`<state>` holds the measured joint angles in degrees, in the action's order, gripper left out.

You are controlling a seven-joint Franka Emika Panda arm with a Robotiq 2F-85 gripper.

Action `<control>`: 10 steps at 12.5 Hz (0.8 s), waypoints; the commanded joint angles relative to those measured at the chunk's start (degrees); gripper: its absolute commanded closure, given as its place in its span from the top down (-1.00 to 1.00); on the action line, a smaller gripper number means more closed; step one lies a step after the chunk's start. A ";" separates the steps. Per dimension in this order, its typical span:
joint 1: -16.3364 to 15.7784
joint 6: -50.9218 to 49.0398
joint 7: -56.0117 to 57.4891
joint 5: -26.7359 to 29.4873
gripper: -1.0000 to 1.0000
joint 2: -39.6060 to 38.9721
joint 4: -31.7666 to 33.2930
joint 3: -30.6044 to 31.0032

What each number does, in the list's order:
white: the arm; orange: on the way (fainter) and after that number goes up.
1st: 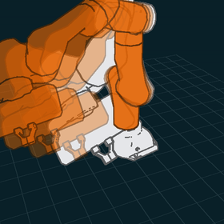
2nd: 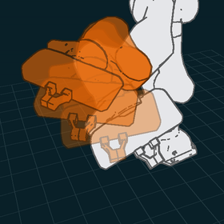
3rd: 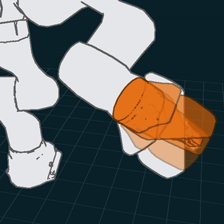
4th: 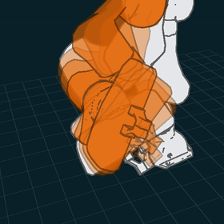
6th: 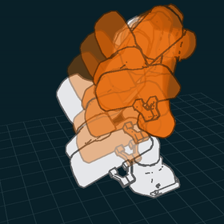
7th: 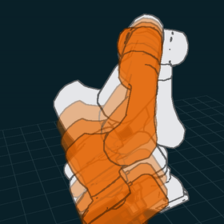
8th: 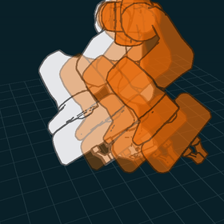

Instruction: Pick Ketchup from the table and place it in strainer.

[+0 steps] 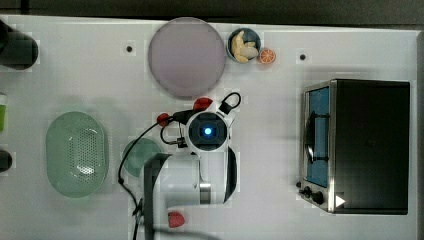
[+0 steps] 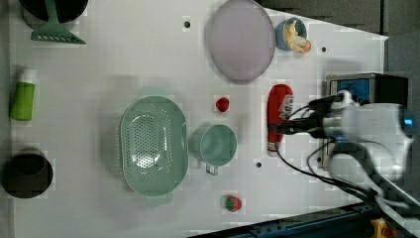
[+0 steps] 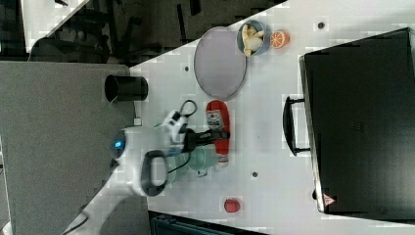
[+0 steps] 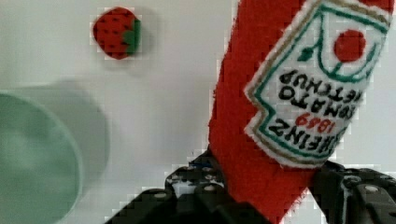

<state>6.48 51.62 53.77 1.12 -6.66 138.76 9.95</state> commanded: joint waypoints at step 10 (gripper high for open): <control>-2.86 -17.64 -20.50 2.56 0.09 14.30 -8.08 13.60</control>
<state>6.36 35.73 41.63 3.30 8.40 130.71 20.97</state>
